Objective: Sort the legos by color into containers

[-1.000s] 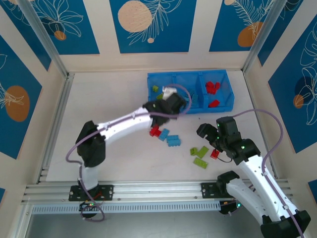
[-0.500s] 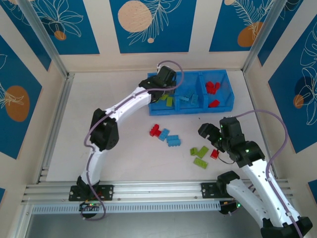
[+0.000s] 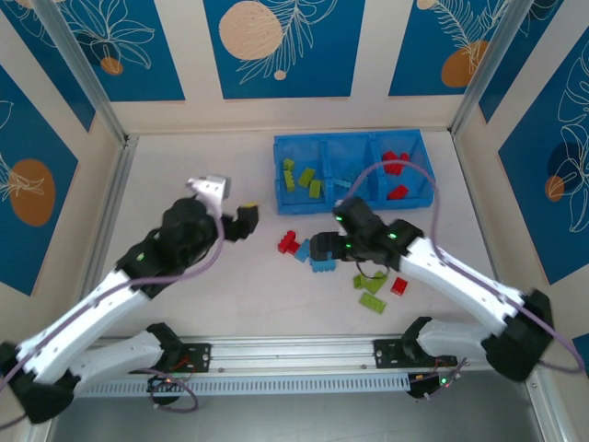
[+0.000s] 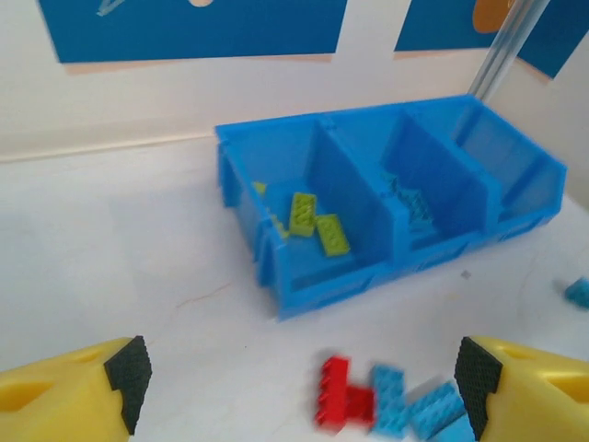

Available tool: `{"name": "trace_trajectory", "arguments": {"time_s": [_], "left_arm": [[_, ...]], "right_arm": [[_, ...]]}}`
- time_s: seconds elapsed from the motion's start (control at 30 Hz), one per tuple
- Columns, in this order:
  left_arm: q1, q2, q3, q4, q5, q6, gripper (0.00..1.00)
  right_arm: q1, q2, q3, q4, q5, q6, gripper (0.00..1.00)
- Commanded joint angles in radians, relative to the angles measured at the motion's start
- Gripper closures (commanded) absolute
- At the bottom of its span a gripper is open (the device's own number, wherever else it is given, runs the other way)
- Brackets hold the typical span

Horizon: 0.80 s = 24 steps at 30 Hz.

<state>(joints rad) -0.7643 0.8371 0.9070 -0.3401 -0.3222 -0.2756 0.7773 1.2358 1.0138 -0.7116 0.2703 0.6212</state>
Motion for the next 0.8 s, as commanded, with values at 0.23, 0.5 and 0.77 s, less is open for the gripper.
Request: {"name": "trace_trajectory", "arguments": {"time_s": [0.23,0.5,0.77], "left_arm": [[-0.004,-0.307,-0.280,-0.084,0.029,0.112,0.00],[-0.003,-0.390,-0.453,-0.054,0.101,0.107,0.00],[-0.003,-0.428,-0.552,0.087,0.248,0.184,0.00]], "right_arm": [[0.069,0.577,0.333,0.071,0.086,-0.469,0.03],[0.048,0.777,0.457,0.070,0.031,-0.603,0.02],[0.043,0.856,0.513,0.046,-0.017,-0.597,0.27]]}}
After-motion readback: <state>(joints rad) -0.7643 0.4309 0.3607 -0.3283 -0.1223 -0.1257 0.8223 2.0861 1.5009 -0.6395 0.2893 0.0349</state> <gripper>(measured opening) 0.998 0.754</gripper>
